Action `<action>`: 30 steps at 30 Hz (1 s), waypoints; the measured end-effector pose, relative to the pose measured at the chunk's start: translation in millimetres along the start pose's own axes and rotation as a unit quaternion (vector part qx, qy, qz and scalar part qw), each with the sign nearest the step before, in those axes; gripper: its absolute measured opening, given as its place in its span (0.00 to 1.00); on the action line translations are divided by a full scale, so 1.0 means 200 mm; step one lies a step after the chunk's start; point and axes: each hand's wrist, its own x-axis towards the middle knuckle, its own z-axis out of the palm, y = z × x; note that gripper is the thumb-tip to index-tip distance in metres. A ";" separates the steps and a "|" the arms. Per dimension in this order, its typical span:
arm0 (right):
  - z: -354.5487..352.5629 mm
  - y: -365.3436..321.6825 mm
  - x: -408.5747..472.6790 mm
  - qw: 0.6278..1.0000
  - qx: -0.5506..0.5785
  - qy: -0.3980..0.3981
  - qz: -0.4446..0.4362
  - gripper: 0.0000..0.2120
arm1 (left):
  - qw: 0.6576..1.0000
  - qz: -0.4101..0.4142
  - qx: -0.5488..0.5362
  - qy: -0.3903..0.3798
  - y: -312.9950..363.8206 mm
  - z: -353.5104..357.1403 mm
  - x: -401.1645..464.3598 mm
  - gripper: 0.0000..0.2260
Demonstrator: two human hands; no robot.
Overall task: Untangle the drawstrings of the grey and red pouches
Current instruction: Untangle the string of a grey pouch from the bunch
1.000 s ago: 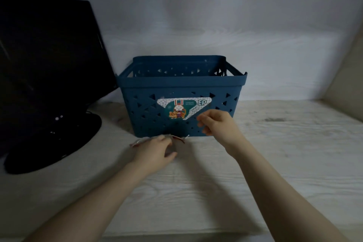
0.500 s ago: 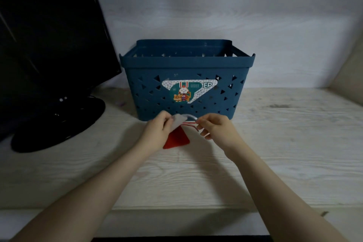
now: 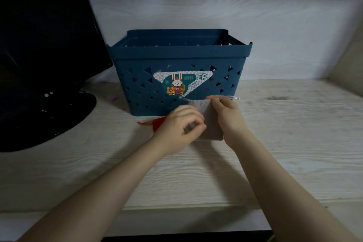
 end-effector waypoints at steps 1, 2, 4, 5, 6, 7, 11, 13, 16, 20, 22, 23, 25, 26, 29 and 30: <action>0.00 -0.01 0.01 1.000 -0.010 -0.008 -0.018 0.11 | 0.999 0.008 0.011 0.034 0.00 -0.01 0.02 0.12; 0.00 -0.02 0.01 0.999 -0.015 -0.017 -0.032 0.12 | 0.997 0.010 0.028 0.074 0.01 -0.03 0.04 0.11; -0.01 -0.05 0.03 0.999 -0.002 -0.028 -0.046 0.12 | 0.988 -0.014 0.045 0.149 0.00 -0.05 0.10 0.10; -0.01 -0.06 0.04 0.998 0.015 -0.029 -0.053 0.13 | 0.983 -0.036 0.046 0.177 0.00 -0.06 0.13 0.12; 0.00 -0.07 0.06 0.997 0.032 -0.027 -0.062 0.14 | 0.979 -0.058 0.050 0.192 0.00 -0.07 0.15 0.13; 0.01 -0.08 0.07 0.996 0.048 -0.020 -0.073 0.16 | 0.977 -0.075 0.063 0.191 -0.01 -0.08 0.17 0.16; 0.07 -0.08 0.14 0.994 0.058 0.000 -0.091 0.17 | 0.961 -0.099 0.239 0.097 -0.05 -0.09 0.24 0.16; 0.08 -0.07 0.17 0.995 0.048 -0.007 -0.091 0.17 | 0.963 -0.094 0.242 0.070 -0.05 -0.08 0.27 0.11; 0.07 0.00 0.19 0.994 0.053 -0.032 -0.088 0.15 | 0.971 -0.102 0.212 0.040 -0.10 -0.06 0.26 0.15; 0.06 0.05 0.20 0.995 0.033 -0.057 -0.073 0.15 | 0.977 -0.206 0.049 0.042 -0.21 -0.01 0.20 0.20; 0.06 0.05 0.21 0.996 0.014 -0.051 -0.067 0.15 | 0.972 -0.231 -0.002 0.040 -0.23 0.00 0.19 0.21; 0.06 0.06 0.22 0.997 0.000 -0.037 -0.065 0.15 | 0.971 -0.236 -0.012 0.036 -0.24 0.00 0.19 0.21; 0.04 0.06 0.23 0.999 -0.011 0.007 -0.051 0.15 | 0.968 -0.248 -0.024 0.033 -0.25 -0.02 0.18 0.23; 0.04 0.07 0.24 0.999 -0.007 0.025 -0.044 0.15 | 0.964 -0.261 -0.041 0.033 -0.26 -0.03 0.18 0.22; 0.03 0.07 0.25 0.999 0.005 0.039 -0.018 0.13 | 0.933 -0.319 -0.159 0.050 -0.25 -0.03 0.16 0.19; 0.02 0.06 0.24 0.999 0.011 0.040 -0.011 0.13 | 0.916 -0.338 -0.206 0.060 -0.24 -0.02 0.16 0.18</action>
